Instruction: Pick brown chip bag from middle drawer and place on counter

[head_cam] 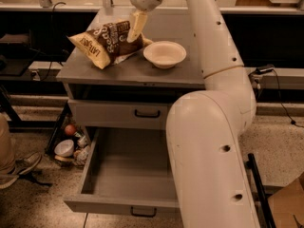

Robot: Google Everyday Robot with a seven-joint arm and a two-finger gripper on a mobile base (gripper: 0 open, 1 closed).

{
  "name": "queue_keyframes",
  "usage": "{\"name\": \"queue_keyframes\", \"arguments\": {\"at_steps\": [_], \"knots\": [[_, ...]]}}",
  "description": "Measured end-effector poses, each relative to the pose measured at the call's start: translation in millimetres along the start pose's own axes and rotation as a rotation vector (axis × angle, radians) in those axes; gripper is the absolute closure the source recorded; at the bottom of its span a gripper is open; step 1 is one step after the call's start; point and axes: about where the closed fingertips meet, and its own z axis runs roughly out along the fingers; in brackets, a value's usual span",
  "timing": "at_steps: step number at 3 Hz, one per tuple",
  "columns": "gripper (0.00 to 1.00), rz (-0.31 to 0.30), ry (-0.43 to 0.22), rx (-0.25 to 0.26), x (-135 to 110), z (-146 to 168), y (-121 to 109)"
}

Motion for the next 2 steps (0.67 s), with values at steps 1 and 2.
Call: {"name": "queue_keyframes", "arguments": {"at_steps": [1,2], "knots": [[0.00,0.040,0.022,0.089,23,-37,-9],[0.00,0.124,0.051,0.153,60,-70,1]]}}
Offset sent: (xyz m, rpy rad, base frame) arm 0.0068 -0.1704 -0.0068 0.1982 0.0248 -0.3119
